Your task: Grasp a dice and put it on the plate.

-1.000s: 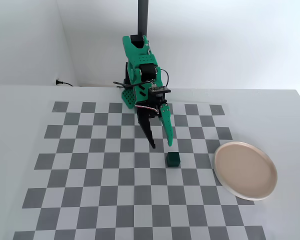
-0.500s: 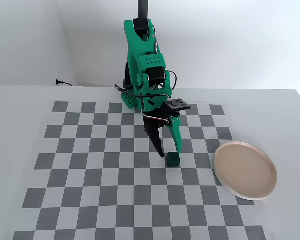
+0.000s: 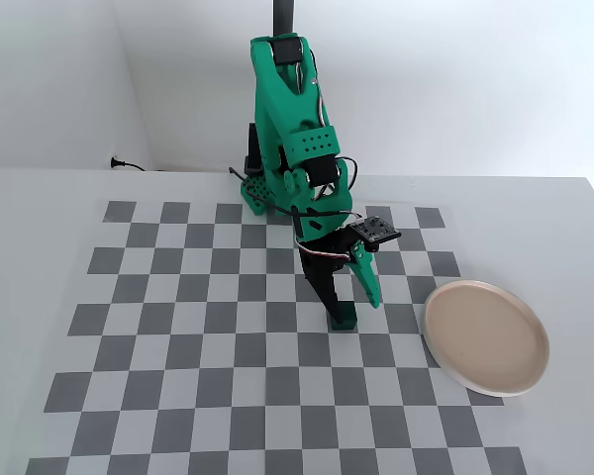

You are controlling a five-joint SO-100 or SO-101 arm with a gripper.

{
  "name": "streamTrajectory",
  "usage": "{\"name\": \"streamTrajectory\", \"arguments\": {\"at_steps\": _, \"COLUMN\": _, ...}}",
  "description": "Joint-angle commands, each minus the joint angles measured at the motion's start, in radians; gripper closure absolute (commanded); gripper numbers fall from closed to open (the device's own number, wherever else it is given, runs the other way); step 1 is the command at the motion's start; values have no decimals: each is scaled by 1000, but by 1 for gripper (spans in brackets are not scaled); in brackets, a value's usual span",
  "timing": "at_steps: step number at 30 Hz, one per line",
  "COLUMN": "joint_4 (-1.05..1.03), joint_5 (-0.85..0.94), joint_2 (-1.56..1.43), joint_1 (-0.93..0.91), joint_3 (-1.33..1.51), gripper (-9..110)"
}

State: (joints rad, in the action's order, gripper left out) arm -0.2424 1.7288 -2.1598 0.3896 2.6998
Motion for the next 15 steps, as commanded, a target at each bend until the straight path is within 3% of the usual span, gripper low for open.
{"name": "streamTrajectory", "arguments": {"at_steps": 1, "joint_4": 41, "joint_5": 5, "joint_2": 28, "joint_1": 26, "joint_3": -127, "gripper": 77}}
{"name": "streamTrajectory", "arguments": {"at_steps": 15, "joint_4": 144, "joint_5": -9, "joint_2": 222, "joint_1": 37, "joint_3": -155, "gripper": 75}}
